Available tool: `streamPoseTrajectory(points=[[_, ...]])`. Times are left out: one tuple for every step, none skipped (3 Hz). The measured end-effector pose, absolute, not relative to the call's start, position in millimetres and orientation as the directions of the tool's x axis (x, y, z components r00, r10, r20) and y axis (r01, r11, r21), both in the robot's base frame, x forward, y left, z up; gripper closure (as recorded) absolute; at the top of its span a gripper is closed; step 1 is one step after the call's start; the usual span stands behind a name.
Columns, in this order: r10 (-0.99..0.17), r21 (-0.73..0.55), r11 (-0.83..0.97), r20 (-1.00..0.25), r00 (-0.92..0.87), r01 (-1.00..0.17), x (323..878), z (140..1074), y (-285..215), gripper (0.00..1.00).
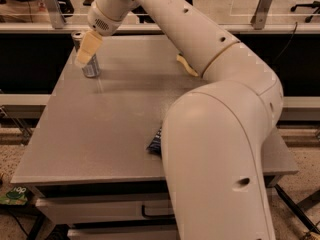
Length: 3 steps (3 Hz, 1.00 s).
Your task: Pick redbull can
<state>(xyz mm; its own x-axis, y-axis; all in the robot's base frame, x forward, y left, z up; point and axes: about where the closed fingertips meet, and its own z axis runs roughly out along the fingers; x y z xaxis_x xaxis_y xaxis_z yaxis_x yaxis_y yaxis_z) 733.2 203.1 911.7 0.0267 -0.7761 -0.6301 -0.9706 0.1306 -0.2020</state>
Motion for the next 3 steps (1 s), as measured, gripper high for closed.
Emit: streamPoseTrajectory(points=[[-0.775, -0.187, 0.104, -0.631, 0.038, -0.977, 729.4, 909.8, 211.6, 0.00], [-0.759, -0.163, 0.076, -0.649, 0.049, -0.984, 723.6, 915.2, 216.0, 0.25], [-0.747, -0.147, 0.064, -0.663, 0.050, -0.987, 720.4, 920.7, 212.0, 0.49]])
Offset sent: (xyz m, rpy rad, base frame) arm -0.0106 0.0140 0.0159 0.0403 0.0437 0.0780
